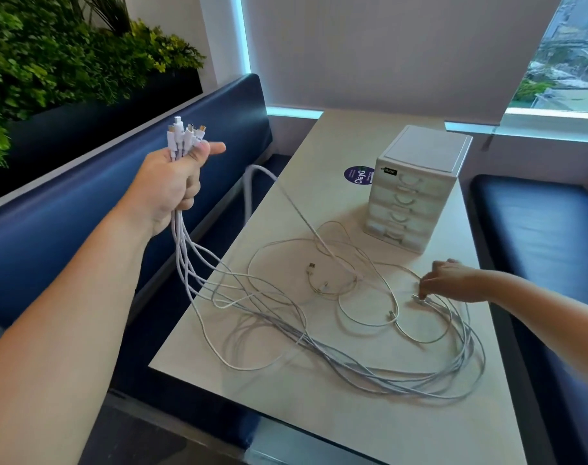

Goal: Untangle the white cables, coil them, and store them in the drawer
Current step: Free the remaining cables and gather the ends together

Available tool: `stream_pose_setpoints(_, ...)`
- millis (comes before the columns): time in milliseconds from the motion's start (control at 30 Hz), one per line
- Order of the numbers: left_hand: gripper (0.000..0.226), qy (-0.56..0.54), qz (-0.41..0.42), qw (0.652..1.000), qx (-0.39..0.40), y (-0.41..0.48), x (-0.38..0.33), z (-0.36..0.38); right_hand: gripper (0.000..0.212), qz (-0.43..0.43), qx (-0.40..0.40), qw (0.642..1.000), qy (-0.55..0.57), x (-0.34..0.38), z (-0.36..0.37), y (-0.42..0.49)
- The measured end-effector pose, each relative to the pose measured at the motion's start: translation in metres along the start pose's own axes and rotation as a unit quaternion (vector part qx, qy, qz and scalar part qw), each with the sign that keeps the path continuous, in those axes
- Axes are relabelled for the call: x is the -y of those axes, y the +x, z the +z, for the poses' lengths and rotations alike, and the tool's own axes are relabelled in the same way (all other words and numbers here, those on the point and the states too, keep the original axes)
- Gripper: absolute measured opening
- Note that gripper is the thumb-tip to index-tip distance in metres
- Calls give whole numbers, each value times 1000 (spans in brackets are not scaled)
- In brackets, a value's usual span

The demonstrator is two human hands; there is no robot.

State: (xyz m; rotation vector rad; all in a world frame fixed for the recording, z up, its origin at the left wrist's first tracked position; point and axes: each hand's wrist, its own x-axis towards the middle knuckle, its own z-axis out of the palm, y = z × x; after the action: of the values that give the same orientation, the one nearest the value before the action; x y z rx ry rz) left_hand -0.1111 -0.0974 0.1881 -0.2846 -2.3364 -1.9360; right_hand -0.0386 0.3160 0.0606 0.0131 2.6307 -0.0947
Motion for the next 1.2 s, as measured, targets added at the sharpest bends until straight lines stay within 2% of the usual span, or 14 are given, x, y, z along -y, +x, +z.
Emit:
stream_pose_setpoints(67,25,-21,3,1000,-1,0,-2,-1,37,-8,33,996,-78,-10,-5,0)
stream_pose_setpoints(200,27,-52,12,999,-9,-2,-6,-3,57,16,5,982,-188,-20,-9,8)
stream_pose_setpoints(300,28,-70,12,997,-15,-4,-8,-8,49,22,5,979,-205,-4,-8,14)
stream_pose_setpoints(400,29,-76,10,997,-19,-6,-9,-13,32,-34,-97,982,-157,25,-9,21)
stream_pose_setpoints(467,29,-77,9,997,-22,-9,-9,-15,26,-105,-170,978,-55,53,-8,26)
stream_pose_setpoints(533,29,-73,11,997,-26,-13,-9,-16,23,-174,-182,967,38,88,-2,28)
stream_pose_setpoints(600,28,-75,11,997,-31,-16,-9,-17,25,-225,-158,958,88,127,11,28)
stream_pose_setpoints(667,28,-86,9,996,-36,-19,-8,-19,39,-226,-126,960,106,161,28,31)
stream_pose_setpoints(733,27,-95,9,995,-41,-21,-7,-20,51,-187,-102,970,118,184,46,39)
stream_pose_setpoints(833,27,-97,9,994,-48,-24,-5,-27,33,-149,-104,974,134,200,63,48)
stream_pose_setpoints(900,26,-82,11,995,-56,-24,-2,-33,18,-163,-109,970,142,199,66,47)
stream_pose_setpoints(1033,27,-35,14,996,-85,-20,4,-53,16,-217,-120,949,192,173,56,40)
stream_pose_setpoints(1133,27,-15,11,994,-107,-16,9,-67,15,-206,-180,956,106,136,47,38)
stream_pose_setpoints(1200,27,-12,12,993,-117,-13,11,-73,20,-183,-173,967,32,112,44,37)
